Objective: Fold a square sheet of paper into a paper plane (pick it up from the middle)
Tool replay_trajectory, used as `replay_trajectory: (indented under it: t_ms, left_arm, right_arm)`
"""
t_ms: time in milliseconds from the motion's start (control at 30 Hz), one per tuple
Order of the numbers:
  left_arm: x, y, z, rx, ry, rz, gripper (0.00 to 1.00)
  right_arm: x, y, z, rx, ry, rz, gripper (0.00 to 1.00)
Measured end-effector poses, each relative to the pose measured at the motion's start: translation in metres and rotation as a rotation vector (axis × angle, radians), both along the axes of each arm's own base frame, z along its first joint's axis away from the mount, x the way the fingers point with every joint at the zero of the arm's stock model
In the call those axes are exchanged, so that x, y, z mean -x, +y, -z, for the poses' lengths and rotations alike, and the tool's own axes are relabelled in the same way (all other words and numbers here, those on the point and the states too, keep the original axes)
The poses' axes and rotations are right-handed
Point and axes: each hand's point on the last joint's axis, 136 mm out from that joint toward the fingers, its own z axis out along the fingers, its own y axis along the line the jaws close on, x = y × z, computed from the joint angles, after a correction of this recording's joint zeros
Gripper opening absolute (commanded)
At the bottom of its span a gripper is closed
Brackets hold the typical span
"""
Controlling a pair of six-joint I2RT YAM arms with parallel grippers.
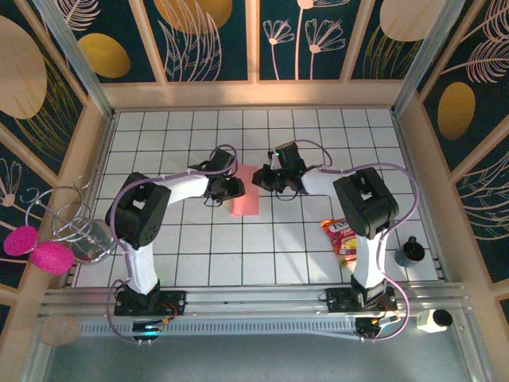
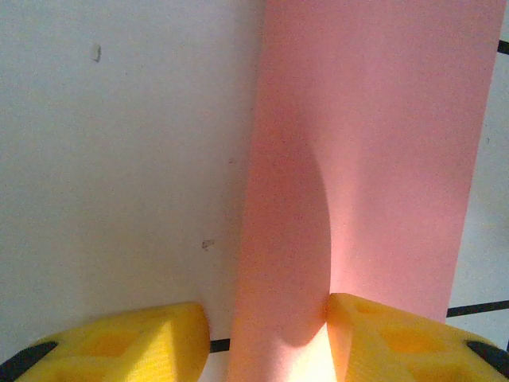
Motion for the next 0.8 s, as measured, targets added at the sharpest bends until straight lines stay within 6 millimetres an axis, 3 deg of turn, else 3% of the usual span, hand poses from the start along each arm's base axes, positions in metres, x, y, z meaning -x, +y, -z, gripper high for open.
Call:
replay_trajectory:
  t_ms: [467, 800]
  left_arm:
    - [0.000, 0.000, 0.000, 0.001, 0.001, -0.002, 0.49]
    - [-0.002, -0.002, -0.007, -0.001, -0.010, 0.000, 0.53]
  right_arm:
    - [0.012, 0.002, 0.036, 0.062, 0.097, -0.019, 0.05]
    - [0.012, 0.001, 0.038, 0.095, 0.091, -0.047, 0.01]
